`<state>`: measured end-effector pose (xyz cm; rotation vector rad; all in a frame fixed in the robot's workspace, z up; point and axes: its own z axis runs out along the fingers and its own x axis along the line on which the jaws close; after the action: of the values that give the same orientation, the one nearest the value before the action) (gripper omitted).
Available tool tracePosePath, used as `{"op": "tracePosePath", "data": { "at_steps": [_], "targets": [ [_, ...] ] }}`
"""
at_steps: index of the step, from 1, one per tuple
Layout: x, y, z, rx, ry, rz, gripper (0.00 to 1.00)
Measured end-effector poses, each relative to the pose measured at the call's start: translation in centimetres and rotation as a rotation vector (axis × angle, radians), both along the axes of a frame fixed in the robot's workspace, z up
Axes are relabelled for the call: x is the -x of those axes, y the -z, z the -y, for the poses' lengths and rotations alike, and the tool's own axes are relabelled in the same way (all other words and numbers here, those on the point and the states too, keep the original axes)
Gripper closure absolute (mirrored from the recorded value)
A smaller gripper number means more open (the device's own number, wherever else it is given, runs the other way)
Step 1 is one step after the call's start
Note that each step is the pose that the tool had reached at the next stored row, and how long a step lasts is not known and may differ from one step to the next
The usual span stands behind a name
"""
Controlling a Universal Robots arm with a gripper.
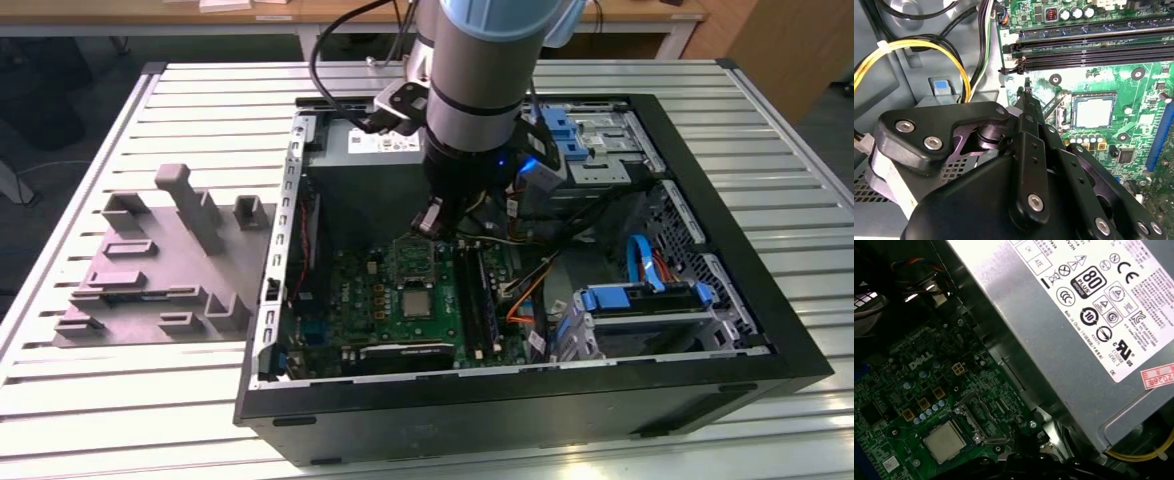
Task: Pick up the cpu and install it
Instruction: 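Close the cpu cover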
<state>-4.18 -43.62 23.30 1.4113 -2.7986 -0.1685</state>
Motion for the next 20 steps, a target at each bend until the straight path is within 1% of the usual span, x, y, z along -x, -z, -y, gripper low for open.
{"op": "tracePosePath", "data": {
  "at_steps": [14,20],
  "targets": [
    [0.16,-0.49,-0.11,0.0005,-0.009,0.0001,0.89],
    [0.22,-0.58,-0.14,0.0013,-0.046,0.0001,0.89]
  ]
}}
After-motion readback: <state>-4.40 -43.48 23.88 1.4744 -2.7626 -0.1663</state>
